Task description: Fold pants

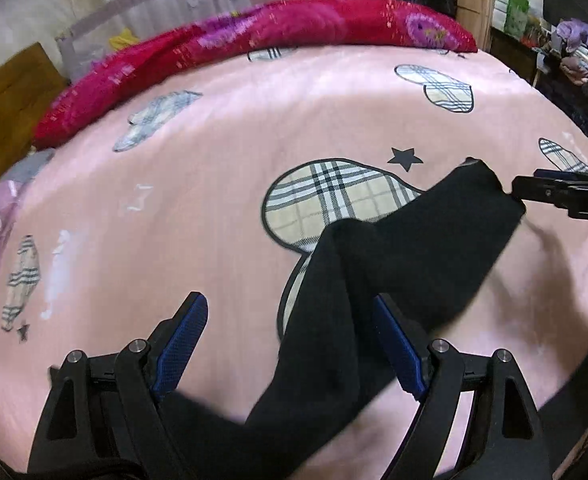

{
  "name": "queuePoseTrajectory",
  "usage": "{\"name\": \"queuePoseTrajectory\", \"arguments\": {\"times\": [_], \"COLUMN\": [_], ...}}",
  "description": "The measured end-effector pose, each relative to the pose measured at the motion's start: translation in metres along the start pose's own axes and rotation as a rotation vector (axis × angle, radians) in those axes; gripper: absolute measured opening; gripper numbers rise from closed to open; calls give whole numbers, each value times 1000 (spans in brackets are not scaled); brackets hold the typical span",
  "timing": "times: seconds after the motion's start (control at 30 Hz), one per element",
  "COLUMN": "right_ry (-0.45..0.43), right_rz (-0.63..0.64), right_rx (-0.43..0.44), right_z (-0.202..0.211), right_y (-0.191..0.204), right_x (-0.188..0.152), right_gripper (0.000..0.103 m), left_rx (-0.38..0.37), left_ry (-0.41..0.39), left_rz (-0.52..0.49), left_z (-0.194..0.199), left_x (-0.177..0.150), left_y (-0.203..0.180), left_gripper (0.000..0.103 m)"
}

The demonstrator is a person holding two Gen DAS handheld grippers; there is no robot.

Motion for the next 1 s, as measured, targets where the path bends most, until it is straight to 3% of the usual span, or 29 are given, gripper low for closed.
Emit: {"name": "queuePoseTrajectory", "arguments": {"times": [0.17,0.33,0.43,0.47,0.5,0.6,0.83,1.0], "right_ry": [53,118,148,147,150,127,8,-45], "right_rz": [-24,-58,-52,-57,-72,-91,-72,-69], "right_rx": [32,83,91,96,109,146,227,256], "right_z": [-32,-61,-70,-70,-69,-56,9,54], "right_y": [-10,-14,-12,-13,-15,-20,-35,-63], "right_x": [27,42,44,45,46,47,38,13], "right_gripper": [90,72,44,22,12,10,9,9], "left_rx": [-76,-183,-252,-281,-304,-293,-407,-467], "left_ry": [85,164,213,227,239,206,105,66], "left_rz": [-5,-12,-13,-14,-21,-57,-62,-99], "left_z": [-40,-67,-79,-81,-82,-69,-5,33], "left_x": [22,28,26,24,22,18,0,-30], "left_y": [9,10,11,10,8,3,-2,-31], "left_gripper": [84,80,55,39,29,22,18,17]}}
Point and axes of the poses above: each gripper's, at about its wrist camera, not at the fingertips, and z roughly against the way its jaws point, y to its left, x to its top, the point moved 1 cm from there along -z, roughly the way its jaws point, and after that the axes turned 8 degrees about -z, right-handed, at the moved point
